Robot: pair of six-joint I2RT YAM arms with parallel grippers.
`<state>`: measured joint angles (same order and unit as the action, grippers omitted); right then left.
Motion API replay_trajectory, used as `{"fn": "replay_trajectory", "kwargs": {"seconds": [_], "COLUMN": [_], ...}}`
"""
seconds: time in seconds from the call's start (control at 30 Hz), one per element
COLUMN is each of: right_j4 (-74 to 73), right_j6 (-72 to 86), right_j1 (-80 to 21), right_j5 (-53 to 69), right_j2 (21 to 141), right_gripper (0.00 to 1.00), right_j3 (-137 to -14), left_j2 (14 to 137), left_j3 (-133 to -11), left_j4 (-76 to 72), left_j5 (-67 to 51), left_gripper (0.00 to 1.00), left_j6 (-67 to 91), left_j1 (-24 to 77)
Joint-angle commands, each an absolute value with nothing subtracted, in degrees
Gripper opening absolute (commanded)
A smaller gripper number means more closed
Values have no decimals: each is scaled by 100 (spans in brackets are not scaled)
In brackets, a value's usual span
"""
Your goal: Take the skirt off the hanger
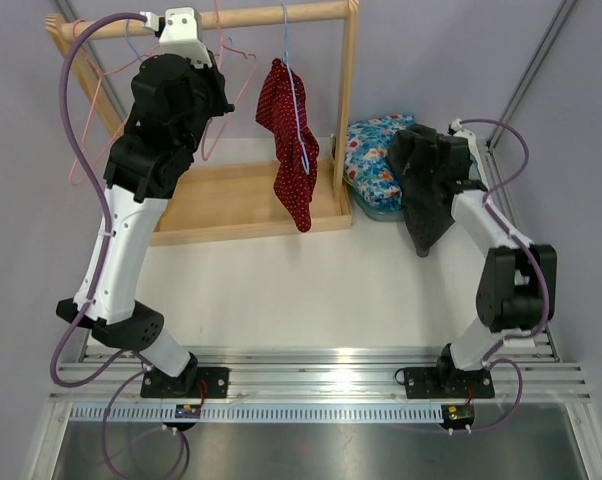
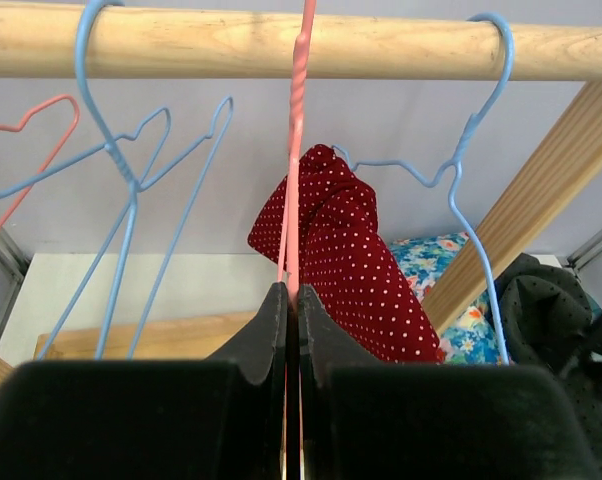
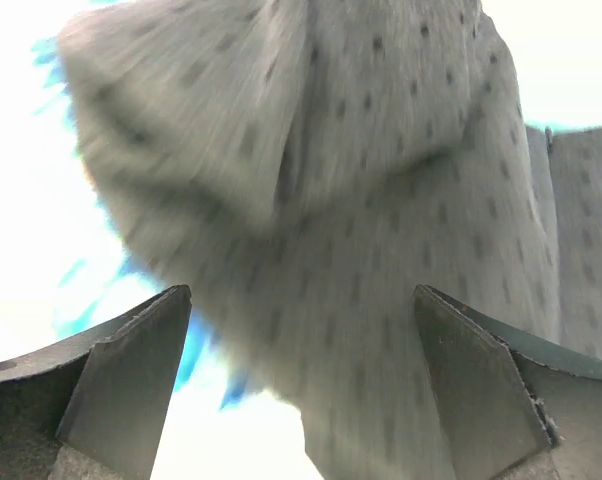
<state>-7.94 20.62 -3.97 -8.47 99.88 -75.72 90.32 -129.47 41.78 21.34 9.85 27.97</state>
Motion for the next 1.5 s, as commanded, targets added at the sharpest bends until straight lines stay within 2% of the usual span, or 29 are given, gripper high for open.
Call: {"fn": "replay_trajectory", "kwargs": {"seconds": [0.0,0.17,0.33,0.37,0.4,0.47,0.5,0.63,1.0,1.3,1.37,1.4,1.47], "right_j4": [-248,-158,-703,-755,-834,-940,-1036,-1195,-1582,-1889,-1925,-1934,-1942], "right_j6": [2522,2865,2628,2619,2610,2575,2566,2575,2532,2312,2277,2276,2268], "right_j1": [-422,-615,-958,-958,-958,-967,-967,-958,-967,-967,-967,-975,-967], "right_j5": [-318,-35,-448,-474,-483,-510,-484,-466,-483,-668,-685,-694,-686], "right_j2": [8651,7340,6637,6540,6382,6258,6171,5942,5406,5116,5098,5089,5089], "right_gripper": [99,100,99,99,99,99,100,99,99,99,99,99,99], "right_j3": [-6717,-5635,-5721,-5774,-5809,-5949,-5994,-6082,-5889,-5906,-5915,-5915,-5915], "left_j2": [9245,9509,9343,9282,9203,8966,8913,8798,9342,9940,10045,10081,10098], "left_j3": [-13175,-13131,-12754,-12605,-12525,-12384,-12427,-12796,-13298,-13280,-13280,-13254,-13236], "left_j4": [3674,3630,3551,3542,3533,3507,3568,4033,4052,3779,3779,3779,3779], "left_j5": [2206,2145,2110,2075,2048,1995,1960,1785,818,861,905,957,1002], "left_gripper": [0,0,2,8,20,32,45,65,65,63,54,44,32], "left_j6": [782,1037,1265,1292,1344,1380,1406,1494,1626,1793,1802,1819,1828], "left_j1": [2681,2444,2417,2417,2417,2417,2426,2434,3023,3155,3155,3155,3155]}}
